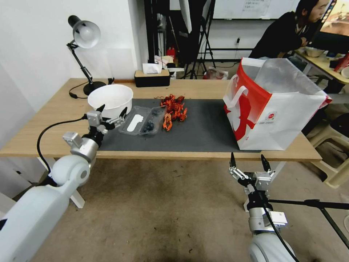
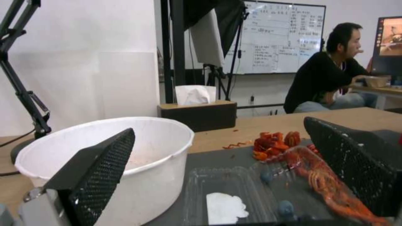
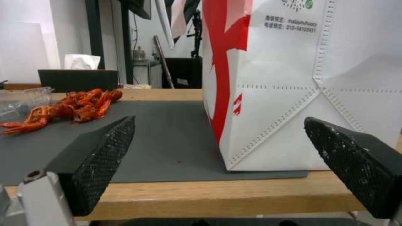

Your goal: Pick up the trash from the table and place it into the takeout bag.

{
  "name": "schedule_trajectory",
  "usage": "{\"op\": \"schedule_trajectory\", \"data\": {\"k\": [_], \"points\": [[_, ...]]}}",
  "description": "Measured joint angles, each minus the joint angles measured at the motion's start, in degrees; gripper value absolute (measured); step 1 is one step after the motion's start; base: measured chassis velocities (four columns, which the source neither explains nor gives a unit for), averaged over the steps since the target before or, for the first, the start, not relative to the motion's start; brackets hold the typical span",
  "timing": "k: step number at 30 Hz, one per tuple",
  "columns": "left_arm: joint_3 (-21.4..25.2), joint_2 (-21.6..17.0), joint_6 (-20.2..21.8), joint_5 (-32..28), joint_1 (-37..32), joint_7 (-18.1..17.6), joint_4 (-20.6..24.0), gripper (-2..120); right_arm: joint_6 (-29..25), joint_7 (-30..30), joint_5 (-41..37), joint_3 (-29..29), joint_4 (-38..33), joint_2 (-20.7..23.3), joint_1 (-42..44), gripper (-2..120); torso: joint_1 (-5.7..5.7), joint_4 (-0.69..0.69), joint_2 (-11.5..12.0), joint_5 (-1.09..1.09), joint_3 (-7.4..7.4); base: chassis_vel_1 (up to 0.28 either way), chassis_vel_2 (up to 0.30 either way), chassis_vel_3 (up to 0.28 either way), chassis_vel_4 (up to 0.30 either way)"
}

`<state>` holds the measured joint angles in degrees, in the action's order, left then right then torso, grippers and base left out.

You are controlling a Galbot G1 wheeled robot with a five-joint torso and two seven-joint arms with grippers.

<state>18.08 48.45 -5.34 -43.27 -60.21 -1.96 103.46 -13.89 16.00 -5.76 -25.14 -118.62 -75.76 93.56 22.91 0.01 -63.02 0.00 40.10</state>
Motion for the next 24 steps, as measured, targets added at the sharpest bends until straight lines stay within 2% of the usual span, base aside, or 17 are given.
{"op": "schedule_trajectory", "data": {"k": [3,11,24], "points": [[0.42,0.47,0.33,1.06,-0.81,-0.28,0.82,100,-0.04,0.0,0.05,-0.17,-0.04,-0.16,0.22,100,0.0,-0.04,0.0,0.0,0.0,0.0,0.0,0.0,0.0],[2.92,2.98,0.68,5.51,-6.86,-1.01,3.46,100,-0.07,-0.04,0.08,-0.28,-0.06,-0.24,0.14,100,0.0,-0.01,0.0,0.0,0.0,0.0,0.0,0.0,0.0],[6.86,5.47,-1.39,10.2,-15.68,-0.16,6.32,100,-0.04,-0.56,-0.03,-0.19,0.48,-0.31,-0.6,100,0.0,-0.01,0.0,0.0,0.0,0.0,0.0,0.0,0.0]]}}
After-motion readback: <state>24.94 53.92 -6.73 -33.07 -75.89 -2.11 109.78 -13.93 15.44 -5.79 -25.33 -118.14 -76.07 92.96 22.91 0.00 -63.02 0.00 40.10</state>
